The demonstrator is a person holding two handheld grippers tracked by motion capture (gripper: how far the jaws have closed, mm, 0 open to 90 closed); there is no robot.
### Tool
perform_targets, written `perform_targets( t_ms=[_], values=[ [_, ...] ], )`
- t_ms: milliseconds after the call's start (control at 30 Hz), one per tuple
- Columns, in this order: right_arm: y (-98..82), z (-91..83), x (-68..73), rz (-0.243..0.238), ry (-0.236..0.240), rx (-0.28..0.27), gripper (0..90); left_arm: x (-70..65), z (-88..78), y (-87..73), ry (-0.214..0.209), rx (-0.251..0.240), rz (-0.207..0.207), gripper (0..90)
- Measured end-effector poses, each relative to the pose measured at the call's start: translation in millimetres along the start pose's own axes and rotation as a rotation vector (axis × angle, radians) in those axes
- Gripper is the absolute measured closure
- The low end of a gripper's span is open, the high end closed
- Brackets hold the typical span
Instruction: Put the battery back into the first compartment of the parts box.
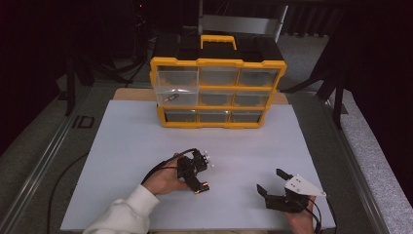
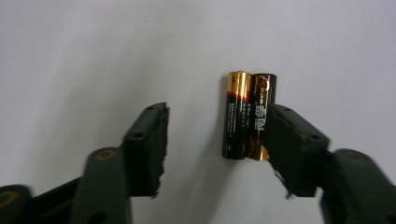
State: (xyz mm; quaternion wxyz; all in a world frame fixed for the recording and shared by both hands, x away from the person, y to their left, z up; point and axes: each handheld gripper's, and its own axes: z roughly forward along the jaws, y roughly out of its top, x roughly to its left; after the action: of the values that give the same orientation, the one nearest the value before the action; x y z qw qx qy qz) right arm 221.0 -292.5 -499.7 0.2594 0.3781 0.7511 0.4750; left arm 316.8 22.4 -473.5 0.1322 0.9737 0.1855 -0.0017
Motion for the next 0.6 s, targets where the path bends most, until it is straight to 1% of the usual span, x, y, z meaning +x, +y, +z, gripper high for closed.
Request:
perform_targets(
  t_ms=[67, 133, 200, 333, 367, 433, 533, 600],
  values=[
    [0.0, 0.0, 0.0, -0.001, 0.000, 0.001, 9.2, -0.9, 1.4, 0.8, -0.012, 0.003, -0.003, 49.7],
    [-0.1, 0.1, 0.0, 0.000, 0.001, 0.001, 9.2, -0.4, 2.6, 1.9, -0.016, 0.007, 0.005, 53.8],
    [0.0, 0.1, 0.1, -0.001, 0.000, 0.002, 9.2, 0.0, 3.9, 2.4, -0.023, 0.010, 0.004, 57.9],
    [-0.1, 0.3, 0.1, -0.003, 0.001, 0.003, 9.2, 1.1, 8.0, 3.6, -0.031, 0.019, 0.003, 65.0],
    [-0.1, 0.3, 0.2, -0.003, 0.001, 0.004, 9.2, 1.2, 9.3, 4.1, -0.031, 0.025, 0.008, 66.2],
    [-0.1, 0.4, 0.2, -0.004, 0.000, 0.004, 9.2, 0.5, 13.7, 5.3, -0.013, 0.046, 0.012, 69.1],
    [0.0, 0.3, 0.4, -0.004, 0.002, 0.005, 9.2, 0.8, 14.7, 6.4, 0.006, 0.052, 0.012, 74.4],
    [0.0, 0.5, 0.5, -0.004, 0.003, 0.005, 9.2, 1.1, 14.7, 6.5, 0.003, 0.053, 0.009, 76.6]
  ],
)
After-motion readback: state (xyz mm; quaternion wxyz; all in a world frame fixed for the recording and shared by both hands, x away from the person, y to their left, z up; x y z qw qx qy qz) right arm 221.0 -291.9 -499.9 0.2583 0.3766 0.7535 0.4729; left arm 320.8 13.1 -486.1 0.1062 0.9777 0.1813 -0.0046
